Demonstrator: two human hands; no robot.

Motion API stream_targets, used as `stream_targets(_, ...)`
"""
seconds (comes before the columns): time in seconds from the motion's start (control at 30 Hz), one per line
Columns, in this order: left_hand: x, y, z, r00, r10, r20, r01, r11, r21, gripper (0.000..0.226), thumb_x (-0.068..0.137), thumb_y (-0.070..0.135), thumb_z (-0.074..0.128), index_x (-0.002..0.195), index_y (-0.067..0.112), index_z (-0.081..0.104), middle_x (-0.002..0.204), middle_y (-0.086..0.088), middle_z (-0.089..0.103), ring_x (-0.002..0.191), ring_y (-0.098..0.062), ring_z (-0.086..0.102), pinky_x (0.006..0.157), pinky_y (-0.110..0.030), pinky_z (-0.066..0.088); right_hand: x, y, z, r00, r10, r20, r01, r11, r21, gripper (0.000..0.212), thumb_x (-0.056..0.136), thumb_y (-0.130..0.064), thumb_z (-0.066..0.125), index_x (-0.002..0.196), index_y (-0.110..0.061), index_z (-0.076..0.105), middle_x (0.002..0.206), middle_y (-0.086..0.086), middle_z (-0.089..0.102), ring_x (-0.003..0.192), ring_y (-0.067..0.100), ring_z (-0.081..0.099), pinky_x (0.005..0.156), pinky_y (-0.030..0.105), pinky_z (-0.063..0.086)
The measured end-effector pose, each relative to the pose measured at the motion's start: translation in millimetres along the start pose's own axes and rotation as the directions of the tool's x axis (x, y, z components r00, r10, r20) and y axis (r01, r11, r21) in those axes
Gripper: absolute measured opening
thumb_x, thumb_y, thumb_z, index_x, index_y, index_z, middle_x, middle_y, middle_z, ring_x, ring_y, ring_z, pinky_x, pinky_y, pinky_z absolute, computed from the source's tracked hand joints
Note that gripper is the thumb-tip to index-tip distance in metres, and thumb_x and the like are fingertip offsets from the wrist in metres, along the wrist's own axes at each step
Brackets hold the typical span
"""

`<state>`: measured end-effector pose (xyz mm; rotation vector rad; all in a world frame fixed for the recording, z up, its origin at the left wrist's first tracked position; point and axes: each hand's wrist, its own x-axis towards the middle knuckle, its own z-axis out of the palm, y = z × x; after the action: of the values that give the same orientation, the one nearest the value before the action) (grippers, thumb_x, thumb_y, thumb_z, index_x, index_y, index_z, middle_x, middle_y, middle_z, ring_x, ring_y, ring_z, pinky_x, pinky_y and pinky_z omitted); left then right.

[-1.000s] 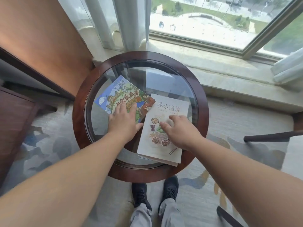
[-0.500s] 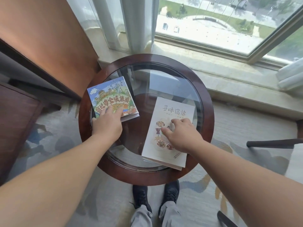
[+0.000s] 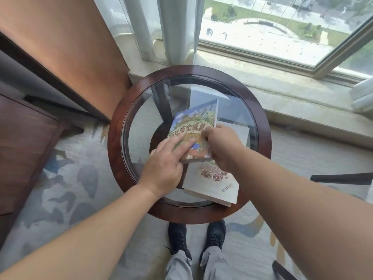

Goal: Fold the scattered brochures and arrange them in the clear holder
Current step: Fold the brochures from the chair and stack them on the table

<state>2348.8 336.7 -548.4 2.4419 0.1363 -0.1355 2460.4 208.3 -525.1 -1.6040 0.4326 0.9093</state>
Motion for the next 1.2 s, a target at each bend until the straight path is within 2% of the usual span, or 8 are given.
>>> stream_targets(0.1, -2.0, 13.7, -0.6, 0.999, 0.036, 0.026, -0.035, 0.999, -0.041, 0.066, 0.079, 0.033, 0.03, 0.139, 0.02, 0.053, 0.151, -0.008, 0.038, 0.14, -0.027, 0.032, 0.11, -0.051, 0.032, -7.5, 13.1, -26.6, 0.995, -0.013, -0.1, 0.011, 1.0, -0.022, 0.016, 0.089, -0.003, 0.053, 0.096, -0.014, 0.061, 0.096, 0.014, 0.069, 0.084, 0.03, 0.07, 0.075, 0.051, 0.06)
stream_targets(0.17, 5.1, 23.9, 4.8, 0.998, -0.07, -0.003, 0.07, 0.993, -0.094, 0.062, 0.085, 0.04, 0.035, 0.143, 0.024, 0.045, 0.155, -0.005, 0.031, 0.142, -0.022, 0.028, 0.113, -0.046, 0.029, -16.6, 23.9, -45.7, 0.992, 0.075, -0.101, -0.06, 0.987, 0.149, 0.019, 0.093, 0.0, 0.048, 0.098, -0.014, 0.06, 0.085, 0.012, 0.075, 0.078, 0.032, 0.074, 0.065, 0.059, 0.059)
stream_targets(0.27, 25.3, 38.5, 22.7, 0.958, -0.287, 0.012, 0.287, 0.955, -0.082, 0.063, 0.092, 0.044, 0.045, 0.15, 0.03, 0.025, 0.16, -0.003, 0.017, 0.144, -0.022, 0.021, 0.112, -0.044, 0.027, -26.6, 39.8, -63.8, 0.986, 0.152, -0.071, -0.126, 0.949, 0.289, 0.022, 0.098, -0.002, 0.045, 0.104, -0.015, 0.061, 0.087, 0.009, 0.077, 0.076, 0.032, 0.075, 0.055, 0.048, 0.058)
stream_targets(0.33, 35.0, 46.7, 38.0, 0.934, -0.346, 0.087, 0.35, 0.936, -0.036, 0.068, 0.093, 0.043, 0.05, 0.151, 0.028, 0.019, 0.16, -0.004, 0.015, 0.143, -0.025, 0.022, 0.11, -0.043, 0.029, -27.9, 51.8, -67.6, 0.978, 0.16, -0.135, -0.135, 0.975, 0.174, 0.02, 0.094, -0.001, 0.048, 0.102, -0.015, 0.06, 0.096, 0.011, 0.075, 0.08, 0.031, 0.074, 0.062, 0.048, 0.06)
stream_targets(0.43, 36.3, 52.8, 58.2, 0.932, -0.332, 0.145, 0.32, 0.942, 0.103, 0.069, 0.091, 0.039, 0.056, 0.15, 0.024, 0.022, 0.155, -0.004, 0.022, 0.137, -0.025, 0.027, 0.105, -0.046, 0.036, -24.2, 65.0, -71.5, 0.947, 0.051, -0.318, -0.159, 0.933, -0.322, 0.019, 0.085, -0.009, 0.058, 0.102, -0.017, 0.054, 0.109, 0.006, 0.065, 0.09, 0.024, 0.067, 0.079, 0.048, 0.059)
stream_targets(0.5, 37.6, 52.9, 64.5, 0.929, -0.358, 0.098, 0.345, 0.93, 0.124, 0.067, 0.089, 0.036, 0.058, 0.147, 0.023, 0.026, 0.153, -0.004, 0.025, 0.135, -0.027, 0.028, 0.102, -0.045, 0.037, -23.4, 64.7, -74.0, 0.924, 0.019, -0.382, -0.2, 0.876, -0.44, 0.043, 0.084, -0.019, 0.065, 0.123, -0.015, 0.046, 0.121, 0.008, 0.053, 0.095, 0.024, 0.06, 0.081, 0.045, 0.056)
stream_targets(0.83, 68.4, 50.2, 55.4, 0.628, -0.763, 0.154, 0.777, 0.625, -0.073, 0.054, 0.085, 0.032, 0.056, 0.133, 0.01, 0.042, 0.131, -0.014, 0.05, 0.116, -0.035, 0.05, 0.096, -0.048, 0.047, -16.4, 61.1, -68.5, 0.959, 0.103, -0.265, -0.169, 0.956, -0.242, 0.033, 0.088, -0.031, 0.066, 0.113, -0.015, 0.052, 0.111, 0.002, 0.066, 0.095, 0.024, 0.067, 0.085, 0.048, 0.057)
stream_targets(1.2, 73.8, 52.9, 64.0, 0.524, -0.814, 0.251, 0.845, 0.457, -0.279, 0.055, 0.071, 0.028, 0.061, 0.12, 0.008, 0.049, 0.125, -0.011, 0.05, 0.107, -0.032, 0.056, 0.092, -0.046, 0.052, -6.8, 53.3, -74.2, 0.952, 0.18, -0.246, -0.238, 0.943, -0.232, 0.013, 0.092, -0.023, 0.061, 0.095, -0.01, 0.062, 0.104, 0.012, 0.073, 0.1, 0.033, 0.069, 0.087, 0.057, 0.055)
